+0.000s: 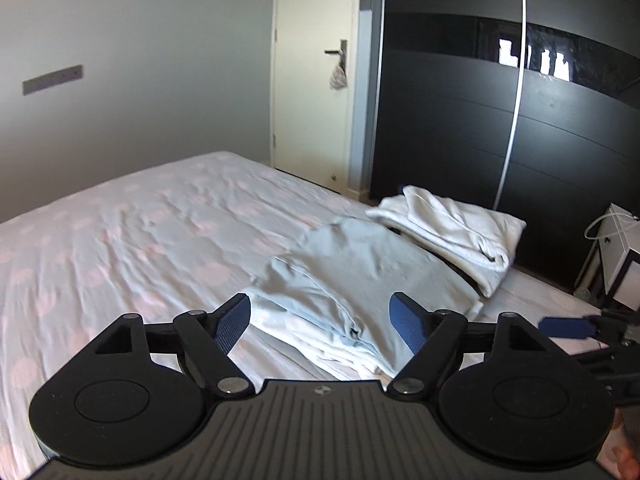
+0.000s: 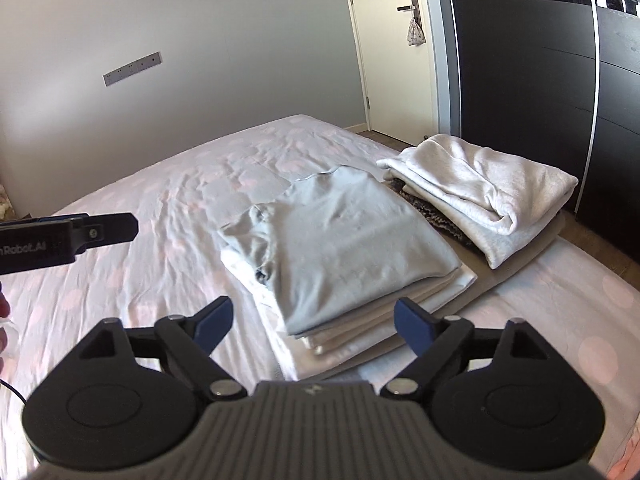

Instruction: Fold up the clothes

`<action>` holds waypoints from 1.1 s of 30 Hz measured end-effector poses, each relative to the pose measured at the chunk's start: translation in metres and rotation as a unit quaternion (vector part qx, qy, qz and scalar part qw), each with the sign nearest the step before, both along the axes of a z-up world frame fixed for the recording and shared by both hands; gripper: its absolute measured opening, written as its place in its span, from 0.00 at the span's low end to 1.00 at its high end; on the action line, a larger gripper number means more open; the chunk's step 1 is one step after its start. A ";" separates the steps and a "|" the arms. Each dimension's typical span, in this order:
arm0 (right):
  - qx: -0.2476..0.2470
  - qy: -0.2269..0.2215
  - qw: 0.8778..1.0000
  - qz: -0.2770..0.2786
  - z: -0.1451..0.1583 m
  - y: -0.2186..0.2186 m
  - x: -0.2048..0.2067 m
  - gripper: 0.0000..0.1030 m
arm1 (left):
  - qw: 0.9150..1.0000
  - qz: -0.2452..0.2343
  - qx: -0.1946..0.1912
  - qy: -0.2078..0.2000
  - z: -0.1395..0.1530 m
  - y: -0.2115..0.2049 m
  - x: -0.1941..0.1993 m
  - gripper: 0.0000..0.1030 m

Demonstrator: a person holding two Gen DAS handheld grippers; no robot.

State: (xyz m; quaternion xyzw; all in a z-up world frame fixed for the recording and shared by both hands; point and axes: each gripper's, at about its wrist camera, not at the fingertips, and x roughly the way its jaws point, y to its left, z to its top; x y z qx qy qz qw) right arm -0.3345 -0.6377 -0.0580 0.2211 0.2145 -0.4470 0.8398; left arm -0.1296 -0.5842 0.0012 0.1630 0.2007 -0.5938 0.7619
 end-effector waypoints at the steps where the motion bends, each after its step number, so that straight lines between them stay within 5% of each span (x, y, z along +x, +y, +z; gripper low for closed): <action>1: 0.000 0.002 1.000 -0.003 0.001 0.006 0.001 0.89 | 1.000 0.007 -0.005 -0.011 0.001 0.004 -0.002 0.74; 6: 0.000 0.018 0.999 -0.032 0.002 0.034 0.005 0.89 | 0.998 0.017 -0.011 -0.065 0.004 0.020 -0.020 0.75; 14: -0.015 0.046 0.995 -0.085 -0.003 0.077 -0.009 0.94 | 0.998 0.007 0.015 -0.066 -0.017 0.045 -0.043 0.75; 24: -0.062 0.039 0.996 -0.049 0.003 0.116 -0.019 0.94 | 0.997 0.043 0.024 -0.056 -0.044 0.081 -0.063 0.75; 33: -0.085 0.026 0.996 -0.030 0.015 0.132 -0.013 0.95 | 0.997 0.061 0.010 -0.035 -0.022 0.103 -0.063 0.75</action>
